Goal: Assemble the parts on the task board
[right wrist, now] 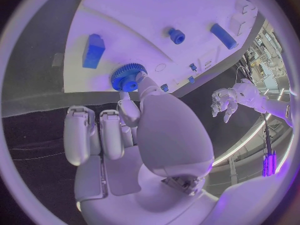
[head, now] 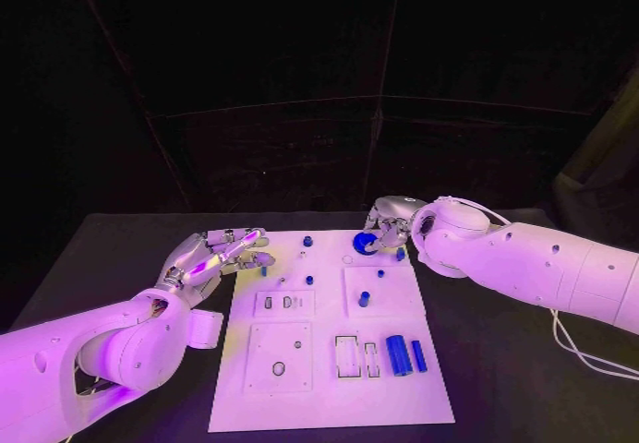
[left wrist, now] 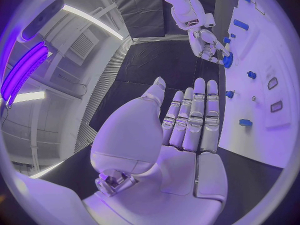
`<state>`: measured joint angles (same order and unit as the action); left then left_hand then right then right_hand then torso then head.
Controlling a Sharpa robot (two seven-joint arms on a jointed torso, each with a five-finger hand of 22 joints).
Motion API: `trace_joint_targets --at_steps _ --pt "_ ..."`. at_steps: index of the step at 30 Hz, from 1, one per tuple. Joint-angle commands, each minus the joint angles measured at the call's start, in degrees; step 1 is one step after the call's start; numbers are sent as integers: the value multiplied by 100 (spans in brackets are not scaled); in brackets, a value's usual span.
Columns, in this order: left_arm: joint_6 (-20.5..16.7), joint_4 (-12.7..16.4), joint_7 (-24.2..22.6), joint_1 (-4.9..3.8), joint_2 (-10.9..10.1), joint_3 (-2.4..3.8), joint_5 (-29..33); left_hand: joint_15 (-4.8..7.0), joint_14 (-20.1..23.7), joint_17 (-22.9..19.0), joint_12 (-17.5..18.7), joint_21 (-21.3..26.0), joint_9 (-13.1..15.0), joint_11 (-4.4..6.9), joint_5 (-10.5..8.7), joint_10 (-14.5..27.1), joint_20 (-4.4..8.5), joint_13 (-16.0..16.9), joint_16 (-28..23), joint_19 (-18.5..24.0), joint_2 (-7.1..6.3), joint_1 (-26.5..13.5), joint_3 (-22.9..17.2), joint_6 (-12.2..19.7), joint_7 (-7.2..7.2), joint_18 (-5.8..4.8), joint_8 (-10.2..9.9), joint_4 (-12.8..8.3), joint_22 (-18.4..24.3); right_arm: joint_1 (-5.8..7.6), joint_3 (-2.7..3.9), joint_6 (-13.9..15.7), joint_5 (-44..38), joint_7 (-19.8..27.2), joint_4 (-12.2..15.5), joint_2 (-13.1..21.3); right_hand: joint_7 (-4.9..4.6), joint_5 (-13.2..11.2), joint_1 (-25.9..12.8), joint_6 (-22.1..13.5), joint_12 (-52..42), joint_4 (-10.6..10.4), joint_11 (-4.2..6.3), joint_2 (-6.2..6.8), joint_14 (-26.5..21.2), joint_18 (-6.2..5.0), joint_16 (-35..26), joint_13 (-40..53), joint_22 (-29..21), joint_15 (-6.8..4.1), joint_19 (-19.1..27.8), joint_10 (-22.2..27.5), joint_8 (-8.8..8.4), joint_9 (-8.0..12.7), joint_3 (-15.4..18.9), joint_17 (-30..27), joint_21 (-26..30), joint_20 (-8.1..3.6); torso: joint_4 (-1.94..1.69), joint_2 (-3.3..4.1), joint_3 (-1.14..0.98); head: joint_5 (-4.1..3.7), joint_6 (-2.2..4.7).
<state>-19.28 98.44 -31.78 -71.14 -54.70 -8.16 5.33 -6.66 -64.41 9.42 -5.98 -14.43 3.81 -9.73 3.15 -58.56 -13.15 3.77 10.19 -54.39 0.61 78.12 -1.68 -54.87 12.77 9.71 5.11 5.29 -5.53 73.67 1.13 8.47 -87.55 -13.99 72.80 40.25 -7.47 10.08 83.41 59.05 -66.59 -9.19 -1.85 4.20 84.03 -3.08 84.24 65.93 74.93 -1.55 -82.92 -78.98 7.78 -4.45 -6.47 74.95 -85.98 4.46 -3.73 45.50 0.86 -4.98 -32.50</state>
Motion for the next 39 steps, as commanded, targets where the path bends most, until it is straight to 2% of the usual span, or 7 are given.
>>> trace_joint_targets --at_steps 1,5,9,15,19,28,39 --pt "90 9 4 -8 -2 4 -15 -28 24 8 16 23 -6 -9 11 -25 -15 -5 -31 -19 54 13 -8 -27 10 83 -23 -51 9 -12 -13 192 -171 66 38 -6 93 44 62 203 -151 14 26 -140 359 99 46 155 587 -66 -67 -96 86 -37 -101 236 -40 -1 3 -1 -2 -2 -5" --pt "97 11 12 -8 -5 4 -15 -28 24 8 16 23 -6 -9 11 -25 -15 -5 -31 -19 54 13 -8 -27 10 83 -23 -51 9 -13 -13 463 -183 169 127 -7 133 132 5 313 -261 24 59 -177 365 111 61 284 645 -94 -106 -153 98 -43 -205 273 -64 -30 -1 2 -3 -1 -3" --pt "99 14 15 -8 -11 4 -15 -28 24 9 18 25 -6 -8 11 -25 -15 -6 -34 -19 57 17 -10 -26 11 83 -25 -56 10 -13 -13 590 -180 203 235 7 144 167 -77 348 -274 13 69 -168 366 115 63 314 660 -107 -115 -160 79 -38 -257 281 -70 -46 -6 -1 -1 -3 -10" --pt "104 22 19 -8 -17 4 -15 -28 24 11 22 27 -6 -9 11 -25 -15 -6 -39 -20 63 23 -14 -27 10 83 -29 -66 13 -13 -12 1034 -208 165 615 42 142 290 -181 351 -265 24 70 -111 370 125 75 341 708 -112 -146 -152 16 -17 -358 313 -90 -58 3 -2 2 39 -4" --pt "107 23 19 -8 -14 5 -15 -28 24 13 26 30 -6 -9 12 -26 -15 -6 -44 -21 69 29 -18 -28 10 83 -31 -75 16 -13 -11 1169 -359 78 773 -52 137 313 -211 347 -250 29 67 -82 372 129 79 337 725 -110 -157 -145 -4 -10 -380 326 -96 -58 -5 0 2 37 4" --pt "108 25 20 -9 -7 5 -15 -27 23 16 30 33 -6 -9 12 -26 -16 -6 -49 -22 75 36 -21 -28 9 83 -35 -85 18 -12 -12 936 -709 -89 664 -597 134 308 -229 343 -213 30 64 -69 373 131 80 308 732 -108 -161 -127 -18 -6 -397 329 -99 -57 -25 3 11 54 -12" --pt "109 27 16 -13 -4 6 -16 -27 23 16 30 33 -6 -9 12 -26 -16 -6 -49 -22 75 36 -21 -28 9 83 -35 -85 18 -16 -56 547 -876 -160 371 -1073 114 230 -291 317 -123 43 47 -31 370 132 76 249 739 -96 -164 -78 -72 11 -458 326 -101 -49 -2 3 0 84 -41"
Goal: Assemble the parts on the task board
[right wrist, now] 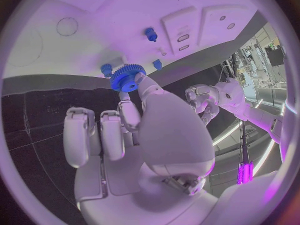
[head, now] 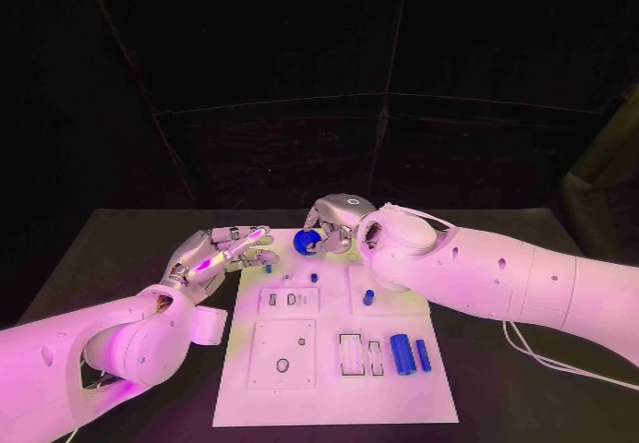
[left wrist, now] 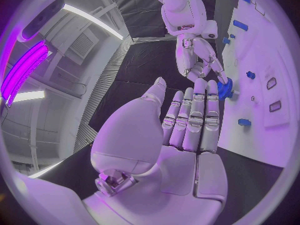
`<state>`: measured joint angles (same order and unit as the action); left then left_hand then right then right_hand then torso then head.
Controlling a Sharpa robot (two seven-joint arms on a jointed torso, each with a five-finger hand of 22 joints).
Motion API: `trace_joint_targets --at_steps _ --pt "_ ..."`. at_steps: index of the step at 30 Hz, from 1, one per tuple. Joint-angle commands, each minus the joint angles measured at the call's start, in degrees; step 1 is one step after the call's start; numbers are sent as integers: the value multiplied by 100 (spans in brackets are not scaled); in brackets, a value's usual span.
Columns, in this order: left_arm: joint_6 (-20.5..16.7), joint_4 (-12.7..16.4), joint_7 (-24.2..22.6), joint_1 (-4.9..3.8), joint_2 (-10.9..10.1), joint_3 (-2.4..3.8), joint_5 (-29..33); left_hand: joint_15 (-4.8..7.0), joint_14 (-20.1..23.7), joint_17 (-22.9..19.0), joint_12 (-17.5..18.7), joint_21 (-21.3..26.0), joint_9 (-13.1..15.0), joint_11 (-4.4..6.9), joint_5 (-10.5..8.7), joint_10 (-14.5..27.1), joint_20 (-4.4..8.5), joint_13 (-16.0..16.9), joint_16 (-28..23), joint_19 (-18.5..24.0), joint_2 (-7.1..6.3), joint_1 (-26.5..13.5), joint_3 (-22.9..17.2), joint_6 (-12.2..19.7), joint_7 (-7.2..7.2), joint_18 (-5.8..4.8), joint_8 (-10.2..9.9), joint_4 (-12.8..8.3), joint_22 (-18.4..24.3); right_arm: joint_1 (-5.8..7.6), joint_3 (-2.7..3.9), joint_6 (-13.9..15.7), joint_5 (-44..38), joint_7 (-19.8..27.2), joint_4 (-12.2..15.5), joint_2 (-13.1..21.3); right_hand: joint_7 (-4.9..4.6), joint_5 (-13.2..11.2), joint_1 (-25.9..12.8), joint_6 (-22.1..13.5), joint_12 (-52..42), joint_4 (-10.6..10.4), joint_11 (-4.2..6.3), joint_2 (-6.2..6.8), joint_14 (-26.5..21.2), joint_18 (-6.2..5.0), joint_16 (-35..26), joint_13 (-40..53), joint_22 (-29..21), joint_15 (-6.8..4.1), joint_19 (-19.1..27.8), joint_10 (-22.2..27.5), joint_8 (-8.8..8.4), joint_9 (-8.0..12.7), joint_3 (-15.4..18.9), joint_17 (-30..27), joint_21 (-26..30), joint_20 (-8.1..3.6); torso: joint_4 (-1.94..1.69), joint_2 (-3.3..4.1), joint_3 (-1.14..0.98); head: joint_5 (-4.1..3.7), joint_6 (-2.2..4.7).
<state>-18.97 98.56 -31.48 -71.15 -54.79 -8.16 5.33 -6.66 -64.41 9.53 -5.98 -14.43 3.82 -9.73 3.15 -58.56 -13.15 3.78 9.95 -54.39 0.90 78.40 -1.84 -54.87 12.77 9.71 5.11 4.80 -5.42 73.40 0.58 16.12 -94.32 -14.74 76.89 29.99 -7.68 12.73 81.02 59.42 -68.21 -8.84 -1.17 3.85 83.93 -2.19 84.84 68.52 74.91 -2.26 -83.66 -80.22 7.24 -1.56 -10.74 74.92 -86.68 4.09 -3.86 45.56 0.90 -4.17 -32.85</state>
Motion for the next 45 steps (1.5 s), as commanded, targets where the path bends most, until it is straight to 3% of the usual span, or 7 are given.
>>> trace_joint_targets --at_steps 1,18,25,32,42,45 --pt "77 15 -15 -12 5 5 -16 -27 23 5 30 33 -7 -9 12 -26 -16 -7 -25 -22 46 7 -6 -28 9 83 -35 -37 8 10 -3 -227 -213 -97 -59 -74 129 -53 -69 271 64 12 -26 15 381 42 18 -26 739 -21 -88 59 -33 -273 -43 336 -30 -9 12 -2 -4 5 -6" --pt "78 17 -11 -18 6 5 -53 -27 23 5 30 33 -7 -9 12 -26 -16 -7 -25 -22 46 7 -6 -28 9 83 -35 -37 8 7 -20 -621 -445 -341 -196 -230 71 -166 -249 157 253 17 -76 161 381 40 21 -150 733 22 -78 154 -167 -241 -69 356 -24 28 15 -1 -10 18 -38" --pt "77 15 -10 -18 6 5 -54 -27 23 5 30 33 -7 -9 12 -26 -16 -7 -25 -22 46 7 -6 -28 9 83 -35 -37 8 7 -25 -665 -491 -349 -203 -254 13 -219 -399 -47 511 20 -133 330 380 34 20 -337 704 70 -52 287 -327 -224 -16 371 -8 73 14 -1 -9 22 -43" --pt "76 18 -4 -19 3 5 -54 -27 23 7 32 34 -7 -9 11 -27 -16 -7 -28 -23 49 9 -7 -29 9 83 -37 -43 10 7 -27 -646 -496 -371 -233 -274 -96 -458 -671 -544 772 -194 -239 466 379 29 21 -529 686 163 -35 439 -375 -215 244 394 4 159 15 -2 -8 17 -41" --pt "79 17 7 -20 1 5 -54 -28 21 11 38 38 -7 -9 11 -29 -16 -7 -35 -25 54 13 -9 -30 9 83 -42 -55 14 7 -30 -761 -431 -357 -249 -279 -112 -489 -738 -575 784 -408 -259 480 380 28 21 -527 688 186 -34 445 -356 -232 383 406 6 190 14 1 -10 16 -48" --pt "81 14 8 -20 1 5 -54 -28 21 11 38 38 -7 -9 11 -29 -16 -7 -35 -25 54 13 -9 -30 9 83 -42 -55 14 6 -30 -516 -380 -296 -199 -225 -106 -455 -742 -539 752 -468 -255 447 381 30 24 -496 698 185 -41 427 -341 -242 397 415 2 193 14 -1 -9 9 -49"
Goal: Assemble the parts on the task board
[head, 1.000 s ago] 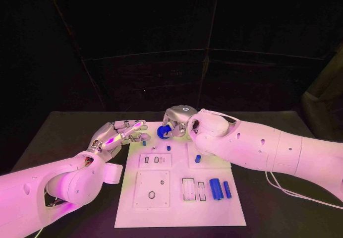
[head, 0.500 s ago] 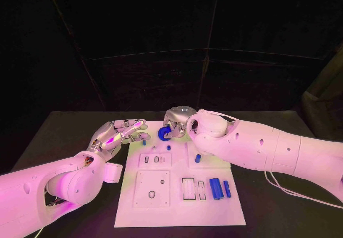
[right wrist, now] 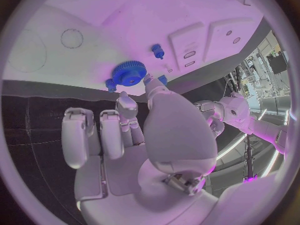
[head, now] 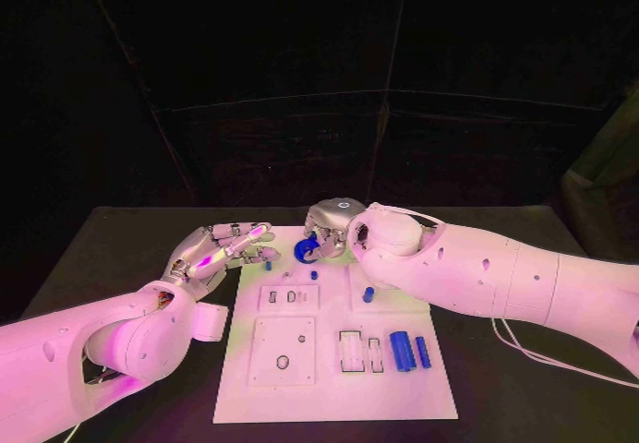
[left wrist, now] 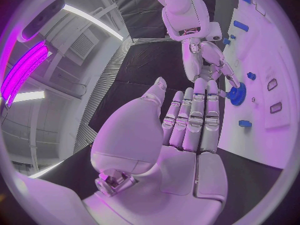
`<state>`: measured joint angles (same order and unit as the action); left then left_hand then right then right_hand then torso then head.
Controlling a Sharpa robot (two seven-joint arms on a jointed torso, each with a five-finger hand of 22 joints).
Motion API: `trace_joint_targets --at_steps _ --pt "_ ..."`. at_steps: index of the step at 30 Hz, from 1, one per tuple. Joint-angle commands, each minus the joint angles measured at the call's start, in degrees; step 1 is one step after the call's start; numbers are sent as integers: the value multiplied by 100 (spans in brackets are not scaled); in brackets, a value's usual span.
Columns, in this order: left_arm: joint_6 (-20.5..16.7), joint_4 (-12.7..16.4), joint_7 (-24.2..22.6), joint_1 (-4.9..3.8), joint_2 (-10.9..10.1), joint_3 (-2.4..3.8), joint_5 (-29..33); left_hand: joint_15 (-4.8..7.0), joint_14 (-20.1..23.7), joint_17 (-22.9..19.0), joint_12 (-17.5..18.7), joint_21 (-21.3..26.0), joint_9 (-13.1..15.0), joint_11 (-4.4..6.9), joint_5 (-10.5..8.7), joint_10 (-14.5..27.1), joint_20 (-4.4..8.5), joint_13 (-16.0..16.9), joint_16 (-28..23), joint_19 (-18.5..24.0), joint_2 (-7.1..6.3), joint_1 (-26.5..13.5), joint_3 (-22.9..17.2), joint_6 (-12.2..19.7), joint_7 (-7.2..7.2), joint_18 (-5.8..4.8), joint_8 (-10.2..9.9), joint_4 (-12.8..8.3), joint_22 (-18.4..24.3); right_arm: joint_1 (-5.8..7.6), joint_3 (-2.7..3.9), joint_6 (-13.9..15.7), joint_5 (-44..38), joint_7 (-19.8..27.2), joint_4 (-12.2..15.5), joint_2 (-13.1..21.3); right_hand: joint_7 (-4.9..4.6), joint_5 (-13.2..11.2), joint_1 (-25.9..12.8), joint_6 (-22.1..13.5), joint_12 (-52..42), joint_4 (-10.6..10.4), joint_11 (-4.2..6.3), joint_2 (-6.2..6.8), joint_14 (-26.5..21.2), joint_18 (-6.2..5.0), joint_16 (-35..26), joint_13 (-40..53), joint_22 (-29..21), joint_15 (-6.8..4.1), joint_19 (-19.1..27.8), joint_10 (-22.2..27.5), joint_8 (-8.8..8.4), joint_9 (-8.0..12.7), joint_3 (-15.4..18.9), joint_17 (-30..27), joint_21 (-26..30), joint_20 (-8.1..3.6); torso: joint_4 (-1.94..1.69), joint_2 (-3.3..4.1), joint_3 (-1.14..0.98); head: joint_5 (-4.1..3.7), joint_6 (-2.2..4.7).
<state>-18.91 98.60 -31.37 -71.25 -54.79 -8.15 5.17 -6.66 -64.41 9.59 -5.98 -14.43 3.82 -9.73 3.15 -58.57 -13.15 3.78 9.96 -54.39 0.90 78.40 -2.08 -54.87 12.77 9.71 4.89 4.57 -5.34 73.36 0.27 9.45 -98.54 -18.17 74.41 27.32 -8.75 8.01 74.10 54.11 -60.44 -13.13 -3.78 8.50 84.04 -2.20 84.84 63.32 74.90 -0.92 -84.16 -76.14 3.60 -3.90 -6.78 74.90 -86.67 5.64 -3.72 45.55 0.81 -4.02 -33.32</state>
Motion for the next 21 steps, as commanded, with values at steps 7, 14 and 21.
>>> trace_joint_targets --at_steps 7,14,21 --pt "85 -7 -7 -10 -12 5 -38 -28 21 7 41 40 -7 -10 11 -28 -16 -8 -39 -26 55 13 15 -30 11 83 -22 -36 7 4 -1 1286 718 879 516 639 32 282 43 108 -314 -85 36 -97 376 40 32 287 744 28 -24 -135 50 -23 -9 442 -17 23 12 -6 -7 -5 16" --pt "101 -19 -11 -10 -38 4 -55 -25 9 13 46 40 -6 -8 11 -31 -15 -8 -41 -33 61 18 12 -33 8 85 -26 -50 10 3 -2 1404 1929 1857 961 1560 28 262 340 87 -144 113 37 -103 311 -16 -106 169 505 21 156 -9 20 -10 -48 194 92 14 44 -11 -14 -26 48" --pt "135 -49 -12 -10 -30 4 -94 -2 -59 45 44 32 0 15 11 -103 2 0 -45 -87 89 10 8 -87 -13 89 -24 -96 19 3 -5 1236 2576 2428 959 2263 29 401 517 83 -46 280 41 -28 316 -19 -113 103 487 17 171 48 15 -7 6 214 110 8 82 -19 -39 -72 96"
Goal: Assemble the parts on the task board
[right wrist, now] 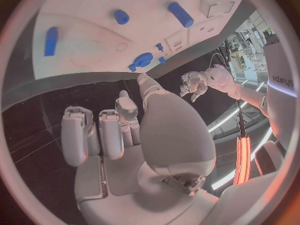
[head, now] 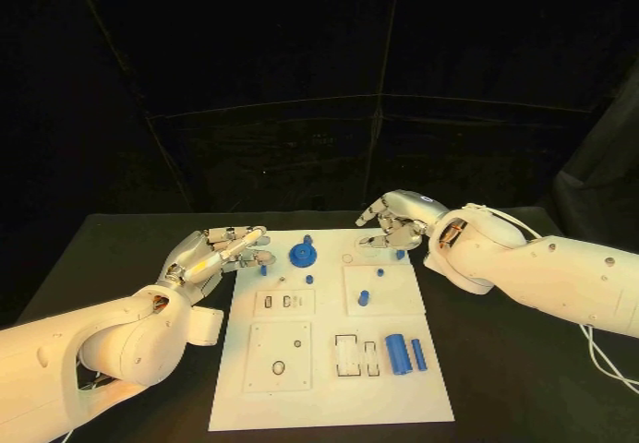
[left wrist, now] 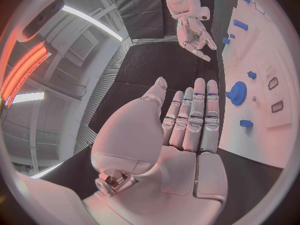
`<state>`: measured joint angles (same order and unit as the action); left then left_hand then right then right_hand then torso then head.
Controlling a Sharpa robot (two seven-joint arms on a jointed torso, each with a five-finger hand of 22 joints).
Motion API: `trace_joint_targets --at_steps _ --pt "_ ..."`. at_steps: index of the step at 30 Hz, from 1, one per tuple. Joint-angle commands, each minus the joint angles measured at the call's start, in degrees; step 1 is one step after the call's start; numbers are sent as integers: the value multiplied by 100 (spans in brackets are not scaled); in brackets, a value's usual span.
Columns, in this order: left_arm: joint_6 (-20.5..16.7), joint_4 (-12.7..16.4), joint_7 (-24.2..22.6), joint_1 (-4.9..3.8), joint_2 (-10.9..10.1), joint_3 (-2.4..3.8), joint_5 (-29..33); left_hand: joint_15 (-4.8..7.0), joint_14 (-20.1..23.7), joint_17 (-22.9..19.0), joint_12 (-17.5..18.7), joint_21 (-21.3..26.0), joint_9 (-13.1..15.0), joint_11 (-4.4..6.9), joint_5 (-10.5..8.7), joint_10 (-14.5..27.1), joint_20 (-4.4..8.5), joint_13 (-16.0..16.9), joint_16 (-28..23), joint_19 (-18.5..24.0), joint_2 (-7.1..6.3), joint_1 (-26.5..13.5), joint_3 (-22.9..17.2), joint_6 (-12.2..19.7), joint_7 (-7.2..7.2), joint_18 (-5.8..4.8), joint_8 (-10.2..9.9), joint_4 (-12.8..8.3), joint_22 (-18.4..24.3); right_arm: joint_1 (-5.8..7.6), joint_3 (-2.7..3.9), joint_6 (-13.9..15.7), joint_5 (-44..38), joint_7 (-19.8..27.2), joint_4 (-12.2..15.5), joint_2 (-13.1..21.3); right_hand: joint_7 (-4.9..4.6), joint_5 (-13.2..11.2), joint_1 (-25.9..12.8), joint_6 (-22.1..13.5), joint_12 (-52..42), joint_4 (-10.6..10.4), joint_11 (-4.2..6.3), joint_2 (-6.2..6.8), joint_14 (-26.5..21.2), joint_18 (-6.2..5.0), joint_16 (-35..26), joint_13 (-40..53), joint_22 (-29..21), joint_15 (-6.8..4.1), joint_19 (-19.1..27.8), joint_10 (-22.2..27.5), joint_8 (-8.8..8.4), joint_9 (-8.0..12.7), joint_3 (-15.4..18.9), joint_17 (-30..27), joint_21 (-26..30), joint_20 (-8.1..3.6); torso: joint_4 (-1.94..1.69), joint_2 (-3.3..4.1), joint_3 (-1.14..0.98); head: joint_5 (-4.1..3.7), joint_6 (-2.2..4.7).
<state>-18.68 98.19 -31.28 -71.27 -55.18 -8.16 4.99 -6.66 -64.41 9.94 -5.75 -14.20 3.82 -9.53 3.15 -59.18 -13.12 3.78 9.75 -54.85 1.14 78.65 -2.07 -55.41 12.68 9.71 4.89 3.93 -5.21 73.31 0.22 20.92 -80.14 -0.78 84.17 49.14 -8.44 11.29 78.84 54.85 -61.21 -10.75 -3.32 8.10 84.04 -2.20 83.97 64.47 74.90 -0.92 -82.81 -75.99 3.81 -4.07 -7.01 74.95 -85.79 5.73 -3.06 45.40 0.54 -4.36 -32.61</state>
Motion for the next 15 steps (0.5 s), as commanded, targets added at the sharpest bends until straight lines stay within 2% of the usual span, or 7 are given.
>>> trace_joint_targets --at_steps 1,4,7,8,9,10,15 --pt "117 -14 -22 -8 15 5 -80 0 -66 12 19 9 0 -2 11 -52 0 0 -25 -47 67 -15 6 -41 -8 89 -23 -37 7 9 -1 66 793 742 -56 156 -3 100 47 4 37 51 -6 23 317 -19 -26 -16 484 17 38 36 -8 11 47 213 24 -2 20 -4 -20 -39 31" --pt "130 -37 -23 -8 33 5 -87 2 -70 15 18 8 1 1 11 -60 2 1 -27 -52 70 -16 6 -47 -11 89 -23 -42 8 6 -3 -10 919 862 -207 341 -6 123 60 -15 47 72 -8 46 320 -19 -24 -21 485 19 37 39 -14 14 89 223 25 -1 1 6 -24 -66 42" --pt "132 -60 -26 -7 45 5 -90 2 -71 16 18 9 1 2 11 -63 2 1 -28 -53 71 -16 6 -48 -12 89 -23 -43 9 -6 -5 -53 979 924 -355 422 -9 135 75 -32 68 88 -10 57 320 -20 -25 -38 481 20 40 50 -18 17 117 224 28 -1 1 8 -18 -87 45" --pt "133 -66 -27 -7 48 4 -90 2 -71 16 18 9 1 2 11 -63 2 1 -28 -53 71 -16 6 -49 -12 89 -23 -43 9 -16 -5 -62 991 937 -399 436 -11 138 78 -42 75 92 -11 60 321 -20 -25 -42 479 21 42 54 -20 18 127 226 30 0 7 9 -26 -84 47" --pt "134 -75 -28 -7 52 4 -91 2 -71 16 18 9 1 2 11 -63 2 1 -28 -53 71 -16 6 -49 -12 89 -23 -43 9 -35 -6 -74 1004 953 -451 453 -11 138 79 -44 75 93 -12 60 321 -20 -25 -42 479 21 42 54 -20 19 129 226 30 0 7 7 -18 -90 44" --pt "135 -82 -29 -7 56 4 -91 2 -71 16 18 9 1 2 11 -64 2 1 -29 -53 71 -16 6 -49 -12 89 -23 -44 9 -56 -6 -87 1013 968 -500 466 -13 140 81 -51 78 95 -13 61 321 -21 -27 -44 477 22 43 56 -22 20 136 225 31 0 10 8 -23 -92 42" --pt "140 -115 -32 -5 74 4 -92 2 -70 16 19 9 1 2 11 -65 3 1 -31 -53 71 -16 6 -50 -12 89 -23 -46 10 -169 -7 -159 1049 1019 -674 486 -16 144 84 -66 89 99 -16 66 320 -22 -28 -52 471 24 47 63 -24 21 156 224 34 1 -6 7 -13 -107 28"
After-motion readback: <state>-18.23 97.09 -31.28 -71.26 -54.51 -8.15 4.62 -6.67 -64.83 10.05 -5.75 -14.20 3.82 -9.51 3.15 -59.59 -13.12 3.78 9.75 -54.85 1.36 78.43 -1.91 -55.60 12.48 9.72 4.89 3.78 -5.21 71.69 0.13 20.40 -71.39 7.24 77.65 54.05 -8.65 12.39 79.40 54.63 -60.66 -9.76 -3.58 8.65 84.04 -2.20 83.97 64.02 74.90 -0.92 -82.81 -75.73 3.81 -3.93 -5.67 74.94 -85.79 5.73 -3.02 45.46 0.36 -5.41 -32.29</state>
